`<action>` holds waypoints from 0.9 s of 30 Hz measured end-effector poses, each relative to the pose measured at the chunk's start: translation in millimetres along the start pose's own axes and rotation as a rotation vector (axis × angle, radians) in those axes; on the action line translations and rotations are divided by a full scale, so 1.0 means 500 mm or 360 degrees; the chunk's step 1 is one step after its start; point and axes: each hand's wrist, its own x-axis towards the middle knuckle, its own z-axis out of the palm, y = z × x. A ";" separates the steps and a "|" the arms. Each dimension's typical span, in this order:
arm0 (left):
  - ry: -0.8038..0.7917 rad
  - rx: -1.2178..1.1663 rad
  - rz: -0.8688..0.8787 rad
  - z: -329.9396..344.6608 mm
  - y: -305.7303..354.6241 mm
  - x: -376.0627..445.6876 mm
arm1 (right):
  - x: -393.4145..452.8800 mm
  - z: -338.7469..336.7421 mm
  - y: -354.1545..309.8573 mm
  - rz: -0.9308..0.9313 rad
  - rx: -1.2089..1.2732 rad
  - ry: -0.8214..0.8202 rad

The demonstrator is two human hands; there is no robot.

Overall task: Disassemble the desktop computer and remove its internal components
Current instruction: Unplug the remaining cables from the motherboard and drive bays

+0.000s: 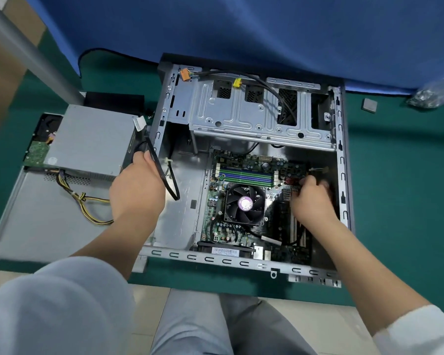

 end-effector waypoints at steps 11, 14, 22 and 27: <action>-0.0025 -0.0044 -0.0037 -0.002 0.003 -0.001 | 0.090 -0.022 -0.047 0.0124 -0.0496 -0.0426; -0.0032 -0.0047 -0.0038 -0.002 0.003 -0.002 | 0.097 -0.029 -0.046 0.0110 -0.0601 -0.0456; -0.0016 -0.0005 0.0013 -0.002 0.002 0.000 | 0.081 -0.002 -0.064 -0.0024 -0.1106 -0.0412; -0.0002 -0.0003 0.0029 0.000 0.000 0.000 | 0.093 -0.015 -0.056 -0.0017 -0.1083 -0.0502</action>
